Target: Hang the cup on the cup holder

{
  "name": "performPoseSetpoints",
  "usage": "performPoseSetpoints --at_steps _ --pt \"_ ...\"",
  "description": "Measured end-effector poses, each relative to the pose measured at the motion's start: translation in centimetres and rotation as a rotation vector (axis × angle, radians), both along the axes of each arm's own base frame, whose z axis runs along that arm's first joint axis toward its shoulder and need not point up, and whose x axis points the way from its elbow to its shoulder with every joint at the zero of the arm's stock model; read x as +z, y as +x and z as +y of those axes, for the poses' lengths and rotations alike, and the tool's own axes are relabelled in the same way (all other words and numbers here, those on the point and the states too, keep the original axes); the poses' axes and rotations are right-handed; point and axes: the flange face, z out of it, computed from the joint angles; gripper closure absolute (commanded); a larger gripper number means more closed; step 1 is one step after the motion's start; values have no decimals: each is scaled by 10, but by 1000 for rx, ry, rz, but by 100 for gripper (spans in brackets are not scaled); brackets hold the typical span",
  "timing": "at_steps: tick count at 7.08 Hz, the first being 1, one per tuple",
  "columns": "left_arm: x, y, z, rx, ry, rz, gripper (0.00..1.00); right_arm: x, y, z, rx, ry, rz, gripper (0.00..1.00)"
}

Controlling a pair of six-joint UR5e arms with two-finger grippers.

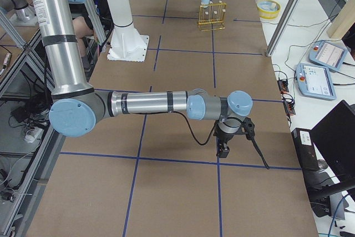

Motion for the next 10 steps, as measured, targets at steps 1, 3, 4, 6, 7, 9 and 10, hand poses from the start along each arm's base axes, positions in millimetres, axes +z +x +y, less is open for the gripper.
performPoseSetpoints --at_steps 1,3,4,6,7,9,10 --pt "-1 0 0 0 2 0 0 0 0 0 0 0 0 0" --pt "-4 0 -3 0 10 0 0 0 0 0 0 0 0 0" --pt "-10 -1 -8 -1 21 -2 0 0 0 0 0 0 0 0" --pt "-17 -1 -18 -2 40 -4 0 0 0 0 0 0 0 0" --pt "-19 -2 -21 -2 47 -5 0 0 0 0 0 0 0 0" --pt "-20 -2 -24 -1 66 -5 0 0 0 0 0 0 0 0" --pt "-24 -2 -27 -6 79 -6 0 0 0 0 0 0 0 0"
